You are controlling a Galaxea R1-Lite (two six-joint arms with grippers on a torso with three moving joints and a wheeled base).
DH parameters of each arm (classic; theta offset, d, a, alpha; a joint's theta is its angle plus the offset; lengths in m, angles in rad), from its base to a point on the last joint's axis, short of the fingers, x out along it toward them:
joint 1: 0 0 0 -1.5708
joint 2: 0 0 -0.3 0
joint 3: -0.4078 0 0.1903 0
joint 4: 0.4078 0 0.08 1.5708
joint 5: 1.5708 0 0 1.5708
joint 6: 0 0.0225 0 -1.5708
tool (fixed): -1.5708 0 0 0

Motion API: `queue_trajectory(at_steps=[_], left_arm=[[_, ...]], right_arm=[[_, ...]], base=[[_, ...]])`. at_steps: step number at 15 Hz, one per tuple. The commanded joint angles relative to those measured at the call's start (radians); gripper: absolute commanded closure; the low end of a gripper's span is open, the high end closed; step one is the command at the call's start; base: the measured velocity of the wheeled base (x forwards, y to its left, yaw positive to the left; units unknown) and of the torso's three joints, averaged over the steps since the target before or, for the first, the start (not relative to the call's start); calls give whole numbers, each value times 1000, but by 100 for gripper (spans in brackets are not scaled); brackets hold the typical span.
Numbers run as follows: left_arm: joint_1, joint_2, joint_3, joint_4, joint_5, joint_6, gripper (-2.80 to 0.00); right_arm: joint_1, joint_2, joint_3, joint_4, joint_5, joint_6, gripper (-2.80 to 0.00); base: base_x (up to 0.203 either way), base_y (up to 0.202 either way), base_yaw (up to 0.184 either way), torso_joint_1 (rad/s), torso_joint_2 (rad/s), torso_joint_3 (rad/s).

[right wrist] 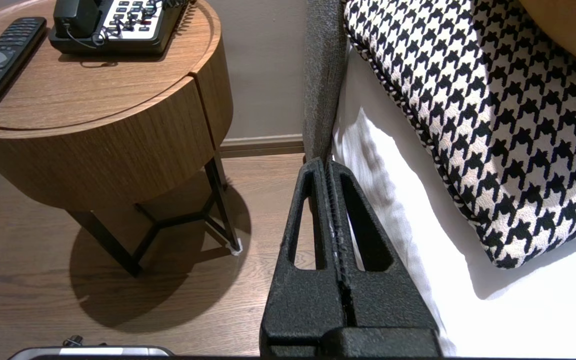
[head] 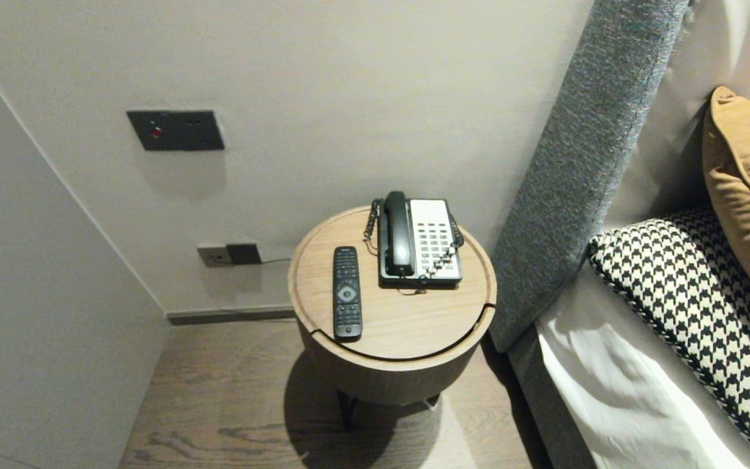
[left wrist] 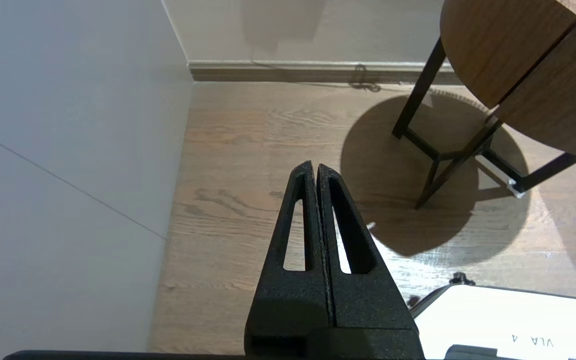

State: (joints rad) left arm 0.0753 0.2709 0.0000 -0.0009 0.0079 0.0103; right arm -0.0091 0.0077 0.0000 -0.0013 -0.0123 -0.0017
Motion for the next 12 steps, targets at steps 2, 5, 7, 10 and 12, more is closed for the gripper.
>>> queue_trajectory(at_steps=[2, 5, 7, 10, 12], left_arm=[[29, 13, 1, 3, -5, 26, 0], [52, 9, 0, 7, -9, 44, 0], [88, 10, 0, 5, -12, 53, 0], [82, 8, 0, 7, -14, 65, 0], [25, 8, 0, 7, -13, 62, 0]], right_arm=[[0, 0, 2, 0, 0, 0, 0], [0, 0, 2, 0, 0, -1, 0], [0, 0, 2, 0, 0, 0, 0], [0, 0, 2, 0, 0, 0, 0], [0, 0, 2, 0, 0, -1, 0]], base=[[0, 0, 0, 0, 0, 0], [0, 0, 0, 0, 0, 0], [0, 0, 0, 0, 0, 0], [0, 0, 0, 0, 0, 0], [0, 0, 0, 0, 0, 0]])
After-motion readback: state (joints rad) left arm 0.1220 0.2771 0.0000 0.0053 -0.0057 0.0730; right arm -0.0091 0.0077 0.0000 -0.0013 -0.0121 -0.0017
